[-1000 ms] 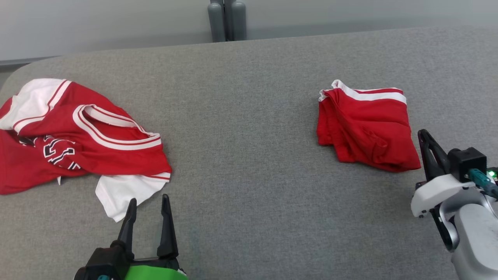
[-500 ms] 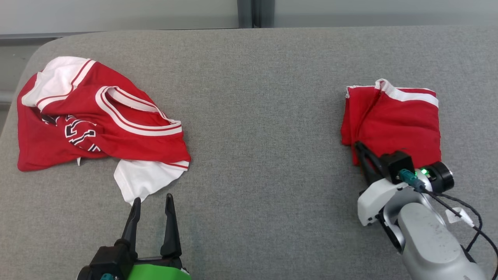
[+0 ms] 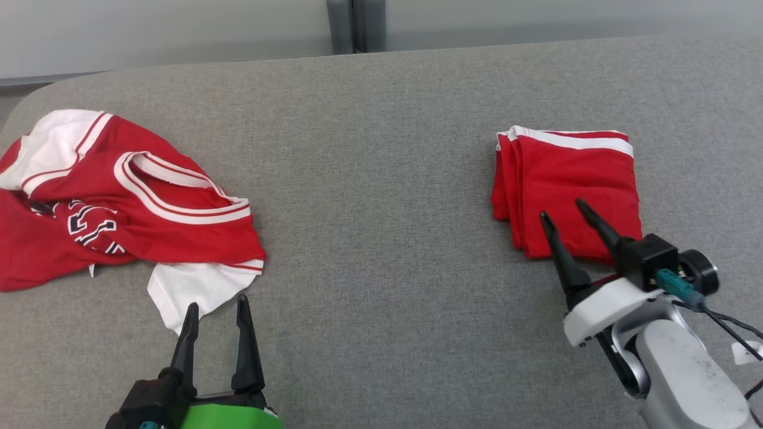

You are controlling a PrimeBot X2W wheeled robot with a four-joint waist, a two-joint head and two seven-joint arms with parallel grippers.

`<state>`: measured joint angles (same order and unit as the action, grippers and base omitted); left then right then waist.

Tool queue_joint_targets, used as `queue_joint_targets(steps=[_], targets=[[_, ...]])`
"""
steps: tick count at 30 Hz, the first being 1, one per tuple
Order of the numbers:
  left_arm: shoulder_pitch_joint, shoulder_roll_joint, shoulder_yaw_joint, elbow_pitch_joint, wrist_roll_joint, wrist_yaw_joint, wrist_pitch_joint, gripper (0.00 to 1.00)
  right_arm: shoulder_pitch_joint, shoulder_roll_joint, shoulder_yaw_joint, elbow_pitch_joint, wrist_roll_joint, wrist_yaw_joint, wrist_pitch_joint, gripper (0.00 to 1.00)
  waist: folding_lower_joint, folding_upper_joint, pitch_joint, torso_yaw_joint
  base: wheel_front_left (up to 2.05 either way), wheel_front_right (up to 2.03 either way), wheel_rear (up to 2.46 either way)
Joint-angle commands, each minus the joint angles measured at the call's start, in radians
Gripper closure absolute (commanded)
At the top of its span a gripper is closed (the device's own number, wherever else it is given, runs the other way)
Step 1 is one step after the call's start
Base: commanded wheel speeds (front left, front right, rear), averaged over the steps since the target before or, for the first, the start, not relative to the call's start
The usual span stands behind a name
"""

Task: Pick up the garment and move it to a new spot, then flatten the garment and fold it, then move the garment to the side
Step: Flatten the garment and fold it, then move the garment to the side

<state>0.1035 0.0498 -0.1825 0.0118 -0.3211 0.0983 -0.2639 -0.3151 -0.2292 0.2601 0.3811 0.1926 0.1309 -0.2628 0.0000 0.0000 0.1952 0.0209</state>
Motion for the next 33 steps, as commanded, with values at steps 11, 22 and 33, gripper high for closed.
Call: queue_joint_targets(steps=[11,22,33], targets=[[0.034,0.002,0.064,-0.004,0.011,-0.017,-0.001,0.0,0.255,-0.044,-0.242,-0.331,-0.057,0.0,-0.003,0.0,0.0,0.0,-0.06,-0.095,0.0,0.0,0.0],[0.111,0.002,0.161,0.017,0.032,-0.061,-0.001,0.0,0.423,-0.026,-0.36,-0.352,-0.072,0.0,-0.003,0.0,0.0,0.0,-0.141,-0.086,0.0,0.0,0.0],[0.127,0.002,0.152,0.009,0.019,-0.054,-0.001,0.0,0.432,-0.04,-0.345,-0.34,-0.068,0.0,-0.003,0.0,0.0,0.0,-0.178,-0.072,0.0,0.0,0.0]])
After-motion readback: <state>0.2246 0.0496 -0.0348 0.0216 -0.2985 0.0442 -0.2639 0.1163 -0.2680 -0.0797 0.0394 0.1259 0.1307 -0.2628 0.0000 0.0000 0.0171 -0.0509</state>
